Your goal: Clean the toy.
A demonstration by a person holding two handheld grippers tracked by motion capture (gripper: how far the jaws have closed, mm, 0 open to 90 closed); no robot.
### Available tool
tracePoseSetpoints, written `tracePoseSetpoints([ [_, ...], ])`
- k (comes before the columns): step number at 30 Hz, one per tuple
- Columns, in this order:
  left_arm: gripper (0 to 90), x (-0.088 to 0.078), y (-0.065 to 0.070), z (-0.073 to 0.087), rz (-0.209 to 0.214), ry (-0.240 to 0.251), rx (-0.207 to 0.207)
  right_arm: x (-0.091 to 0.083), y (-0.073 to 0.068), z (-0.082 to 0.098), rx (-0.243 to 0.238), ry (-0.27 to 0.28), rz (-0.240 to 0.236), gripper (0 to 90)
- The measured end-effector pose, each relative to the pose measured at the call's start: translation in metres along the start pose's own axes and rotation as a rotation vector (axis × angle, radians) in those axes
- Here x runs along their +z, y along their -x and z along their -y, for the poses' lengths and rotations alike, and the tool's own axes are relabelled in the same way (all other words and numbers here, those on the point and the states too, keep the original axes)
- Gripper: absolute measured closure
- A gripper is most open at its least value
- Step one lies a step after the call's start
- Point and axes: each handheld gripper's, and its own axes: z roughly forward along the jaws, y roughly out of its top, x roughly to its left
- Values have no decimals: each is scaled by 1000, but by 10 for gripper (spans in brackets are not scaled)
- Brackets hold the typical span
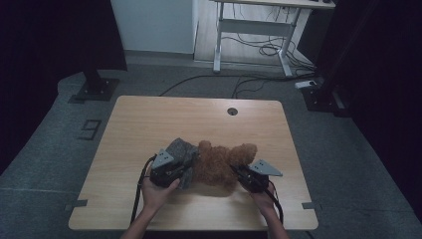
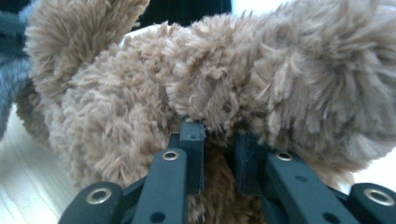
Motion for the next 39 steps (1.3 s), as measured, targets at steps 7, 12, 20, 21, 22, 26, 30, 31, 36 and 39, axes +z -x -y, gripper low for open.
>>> tracePoseSetpoints([
  [7, 799, -20, 12, -41, 21, 57, 33, -3, 1, 10, -19, 0, -7, 781],
  [12, 795, -16, 46, -85, 92, 71, 108, -4, 1, 11, -27, 4, -13, 780],
  [20, 797, 77, 106, -109, 147, -139, 196, -4, 0, 12, -38, 2, -10, 781],
  [21, 797, 88, 108, -108, 148, -171, 193, -4, 0, 12, -41, 6, -8, 782],
  [22, 797, 104, 109, -103, 146, -220, 188, -4, 0, 13, -44, 7, -8, 782],
  [26, 799, 128, 104, -83, 150, -279, 157, -4, 0, 14, -45, -9, -3, 790],
  [30, 800, 120, 98, -78, 140, -246, 137, -1, -2, 19, -61, -30, -3, 797],
  [31, 799, 115, 95, -78, 133, -238, 135, -1, -3, 18, -70, -31, 0, 800],
  [36, 798, 99, 83, -77, 102, -217, 127, 0, -5, 18, -75, -31, 0, 801],
  [39, 798, 90, 73, -75, 88, -207, 119, 0, -5, 19, -73, -31, -3, 801],
])
